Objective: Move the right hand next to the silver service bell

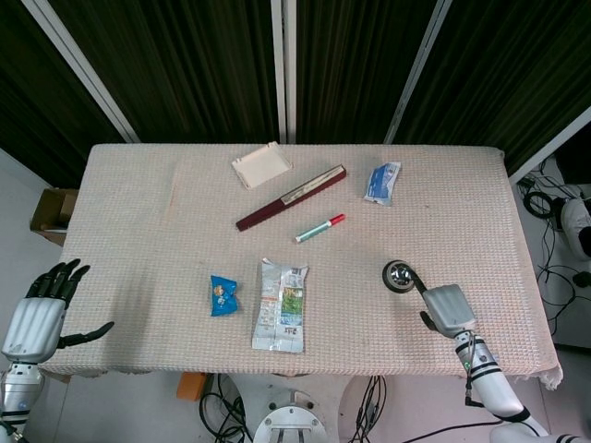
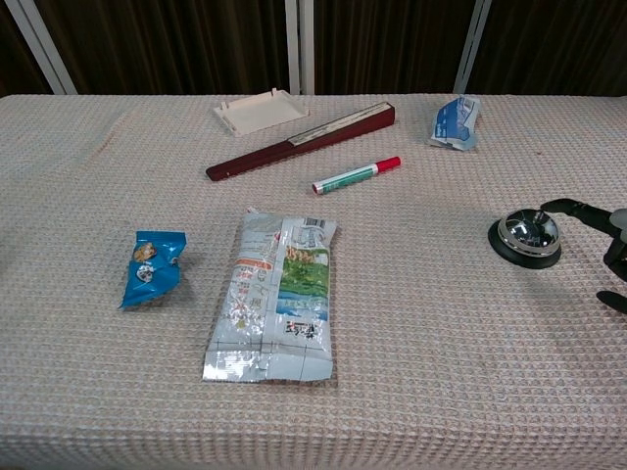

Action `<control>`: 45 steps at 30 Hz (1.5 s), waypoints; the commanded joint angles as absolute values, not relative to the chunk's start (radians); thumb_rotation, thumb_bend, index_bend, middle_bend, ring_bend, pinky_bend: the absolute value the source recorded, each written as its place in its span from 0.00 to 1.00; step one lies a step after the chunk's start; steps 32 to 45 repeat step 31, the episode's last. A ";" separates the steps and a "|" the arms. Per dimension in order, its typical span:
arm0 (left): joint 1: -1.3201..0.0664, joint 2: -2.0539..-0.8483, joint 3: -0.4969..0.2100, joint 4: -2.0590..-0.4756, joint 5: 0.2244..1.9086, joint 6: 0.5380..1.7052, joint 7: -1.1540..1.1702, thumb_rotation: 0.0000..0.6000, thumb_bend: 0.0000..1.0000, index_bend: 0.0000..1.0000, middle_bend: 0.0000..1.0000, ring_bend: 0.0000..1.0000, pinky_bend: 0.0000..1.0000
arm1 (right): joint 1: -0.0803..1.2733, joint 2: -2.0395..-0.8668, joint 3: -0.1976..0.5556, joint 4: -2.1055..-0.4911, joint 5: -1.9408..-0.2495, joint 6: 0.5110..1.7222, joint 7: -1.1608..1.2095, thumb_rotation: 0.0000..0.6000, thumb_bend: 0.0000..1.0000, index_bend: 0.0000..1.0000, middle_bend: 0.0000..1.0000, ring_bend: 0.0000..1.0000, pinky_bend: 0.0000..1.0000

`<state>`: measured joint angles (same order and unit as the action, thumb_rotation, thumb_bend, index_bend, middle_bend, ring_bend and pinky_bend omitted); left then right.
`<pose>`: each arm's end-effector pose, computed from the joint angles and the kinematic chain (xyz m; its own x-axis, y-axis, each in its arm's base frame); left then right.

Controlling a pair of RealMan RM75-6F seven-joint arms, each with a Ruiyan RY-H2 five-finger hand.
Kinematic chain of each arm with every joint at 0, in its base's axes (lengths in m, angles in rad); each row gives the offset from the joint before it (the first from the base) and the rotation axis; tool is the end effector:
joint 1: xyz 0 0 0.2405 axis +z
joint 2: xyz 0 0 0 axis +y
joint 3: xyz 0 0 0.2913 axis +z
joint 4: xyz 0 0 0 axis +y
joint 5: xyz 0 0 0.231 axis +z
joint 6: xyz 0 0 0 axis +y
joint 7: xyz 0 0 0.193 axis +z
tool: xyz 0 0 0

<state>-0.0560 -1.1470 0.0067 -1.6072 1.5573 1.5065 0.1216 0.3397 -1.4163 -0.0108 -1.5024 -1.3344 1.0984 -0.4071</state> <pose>-0.3492 0.2108 0.1347 0.4888 0.0448 0.8712 0.8722 -0.0439 -0.4871 -0.3206 -0.2869 -0.0185 0.6027 -0.3253 0.7286 -0.7980 -0.2444 0.5509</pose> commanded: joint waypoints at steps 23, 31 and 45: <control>-0.053 -1.134 0.006 -1.622 1.577 1.527 0.127 0.28 0.01 0.11 0.08 0.07 0.18 | 0.017 -1.235 -0.007 -1.294 -1.470 1.662 0.037 1.00 0.15 0.00 0.05 0.03 0.25; -0.059 -1.145 0.003 -1.607 1.574 1.519 0.115 0.28 0.01 0.11 0.08 0.07 0.18 | -0.084 -1.187 0.023 -1.235 -1.319 1.599 0.229 1.00 0.06 0.00 0.00 0.00 0.00; -0.059 -1.145 0.003 -1.607 1.574 1.519 0.115 0.28 0.01 0.11 0.08 0.07 0.18 | -0.084 -1.187 0.023 -1.235 -1.319 1.599 0.229 1.00 0.06 0.00 0.00 0.00 0.00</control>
